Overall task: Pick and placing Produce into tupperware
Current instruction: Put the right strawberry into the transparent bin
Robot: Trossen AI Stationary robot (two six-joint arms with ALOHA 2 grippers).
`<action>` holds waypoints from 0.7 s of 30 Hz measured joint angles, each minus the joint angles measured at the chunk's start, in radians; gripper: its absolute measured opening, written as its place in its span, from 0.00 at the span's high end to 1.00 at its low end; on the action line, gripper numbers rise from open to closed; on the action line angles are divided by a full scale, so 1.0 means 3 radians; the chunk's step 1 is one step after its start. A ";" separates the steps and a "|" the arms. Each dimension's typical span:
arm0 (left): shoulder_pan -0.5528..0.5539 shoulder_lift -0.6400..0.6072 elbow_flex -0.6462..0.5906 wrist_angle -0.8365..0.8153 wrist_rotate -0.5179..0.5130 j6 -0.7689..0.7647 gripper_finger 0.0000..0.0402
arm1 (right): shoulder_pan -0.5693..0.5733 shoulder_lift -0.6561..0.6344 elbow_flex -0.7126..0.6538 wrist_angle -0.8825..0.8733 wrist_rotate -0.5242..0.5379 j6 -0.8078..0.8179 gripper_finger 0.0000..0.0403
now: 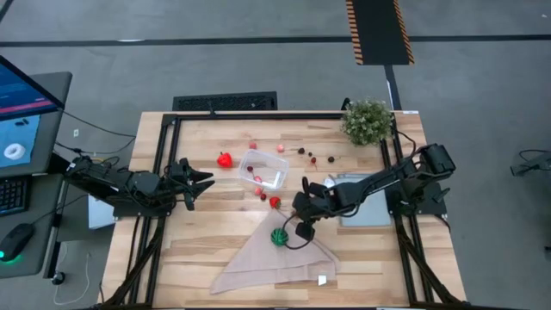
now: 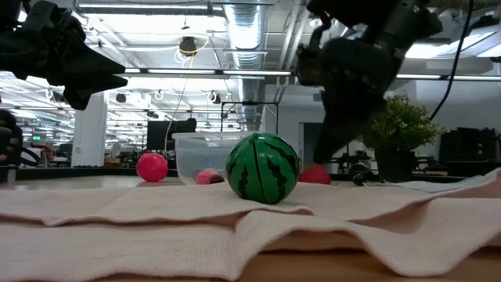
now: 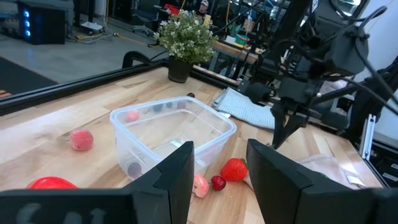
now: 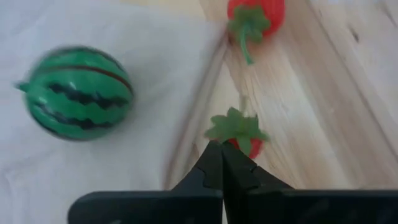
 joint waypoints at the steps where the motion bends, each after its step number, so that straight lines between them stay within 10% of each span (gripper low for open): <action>1: 0.0000 0.0000 0.0000 0.0000 0.0000 0.0000 0.65 | -0.0010 0.0000 0.0042 -0.0053 0.0000 -0.0027 0.97; 21: -0.0001 0.0001 -0.0001 -0.0001 0.0001 0.0000 0.65 | -0.0573 0.0000 0.0956 -0.0731 0.0052 -0.1022 0.97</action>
